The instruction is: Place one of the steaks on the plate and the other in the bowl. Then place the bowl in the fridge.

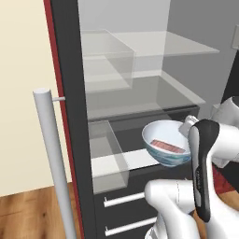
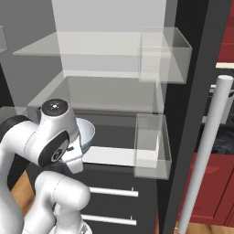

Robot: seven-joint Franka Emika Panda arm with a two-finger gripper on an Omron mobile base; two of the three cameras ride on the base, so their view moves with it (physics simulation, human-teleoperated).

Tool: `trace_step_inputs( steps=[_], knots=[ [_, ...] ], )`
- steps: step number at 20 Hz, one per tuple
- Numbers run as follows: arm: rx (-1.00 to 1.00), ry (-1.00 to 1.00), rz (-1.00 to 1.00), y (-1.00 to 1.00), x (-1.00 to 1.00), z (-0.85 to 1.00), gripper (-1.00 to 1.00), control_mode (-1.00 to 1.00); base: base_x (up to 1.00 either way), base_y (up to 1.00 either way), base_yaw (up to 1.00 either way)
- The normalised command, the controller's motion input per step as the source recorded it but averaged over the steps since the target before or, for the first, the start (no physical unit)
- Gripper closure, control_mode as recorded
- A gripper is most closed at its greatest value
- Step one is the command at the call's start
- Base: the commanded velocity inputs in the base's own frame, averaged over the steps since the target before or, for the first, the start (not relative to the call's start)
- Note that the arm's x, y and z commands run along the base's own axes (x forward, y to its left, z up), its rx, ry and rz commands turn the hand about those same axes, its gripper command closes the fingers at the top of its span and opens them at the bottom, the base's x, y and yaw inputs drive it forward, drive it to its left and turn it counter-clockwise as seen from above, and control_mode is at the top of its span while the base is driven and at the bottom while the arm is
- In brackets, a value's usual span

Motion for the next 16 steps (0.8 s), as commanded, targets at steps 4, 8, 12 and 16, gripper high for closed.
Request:
trace_step_inputs(
  steps=[4, 8, 12, 16],
  knots=[
    [0.00, 0.18, -0.30, 0.00, -0.01, 0.48, 1.00, -1.00, 0.00, 0.00, 0.00],
    [0.00, 0.08, -0.33, 0.00, -0.11, 0.33, 1.00, -1.00, 0.00, 0.00, 0.00],
    [0.00, -0.11, -0.31, 0.00, 0.20, 0.07, 1.00, -1.00, 0.00, 0.00, 0.00],
    [0.00, -0.21, -0.30, 0.00, 0.32, 0.12, 1.00, -1.00, 0.00, 0.00, 0.00]
  ],
)
